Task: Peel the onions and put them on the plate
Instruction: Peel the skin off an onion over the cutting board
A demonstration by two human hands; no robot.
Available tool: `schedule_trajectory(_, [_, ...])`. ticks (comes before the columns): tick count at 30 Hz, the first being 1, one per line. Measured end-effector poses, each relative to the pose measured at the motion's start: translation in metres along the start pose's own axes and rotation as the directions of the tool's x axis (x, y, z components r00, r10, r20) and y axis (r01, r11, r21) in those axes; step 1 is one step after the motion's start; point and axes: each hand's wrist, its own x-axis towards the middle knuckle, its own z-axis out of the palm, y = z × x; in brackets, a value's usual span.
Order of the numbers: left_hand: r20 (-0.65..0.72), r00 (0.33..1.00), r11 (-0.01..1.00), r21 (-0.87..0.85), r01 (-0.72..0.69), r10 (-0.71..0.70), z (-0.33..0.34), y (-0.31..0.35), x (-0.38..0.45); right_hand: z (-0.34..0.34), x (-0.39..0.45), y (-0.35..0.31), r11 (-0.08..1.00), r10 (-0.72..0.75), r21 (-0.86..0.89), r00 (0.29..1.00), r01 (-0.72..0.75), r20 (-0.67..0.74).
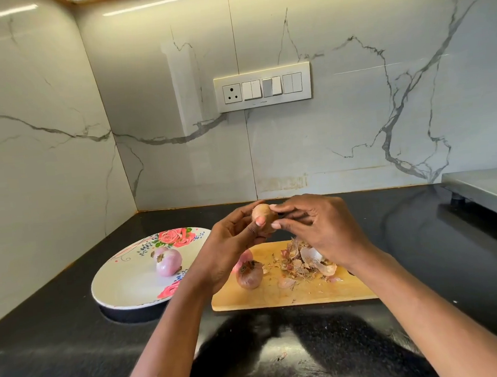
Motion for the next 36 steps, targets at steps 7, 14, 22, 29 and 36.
schedule_trajectory(7, [-0.023, 1.000, 0.998, 0.058, -0.001, 0.002, -0.001, 0.000, 0.000, 0.002, 0.002, 0.001, 0.988, -0.096, -0.126, 0.993, 0.087, -0.066])
schedule_trajectory(14, [-0.011, 1.000, 0.998, 0.065, 0.023, -0.022, 0.002, -0.001, -0.001, 0.005, -0.001, -0.003, 0.971, -0.125, -0.212, 0.992, 0.115, -0.035])
schedule_trajectory(22, [0.020, 0.999, 0.999, 0.000, 0.037, -0.037, 0.003, -0.001, 0.000, 0.001, 0.003, 0.001, 0.979, 0.074, -0.176, 0.986, -0.100, -0.151])
schedule_trajectory(29, [-0.036, 0.999, 0.998, -0.059, 0.039, -0.041, 0.001, -0.001, 0.002, -0.005, -0.002, 0.003, 0.961, 0.240, -0.161, 0.967, -0.223, 0.091])
schedule_trajectory(36, [-0.019, 1.000, 1.000, 0.003, 0.012, -0.012, 0.002, -0.001, 0.002, 0.003, 0.001, -0.010, 0.982, 0.185, 0.033, 0.983, -0.185, -0.001])
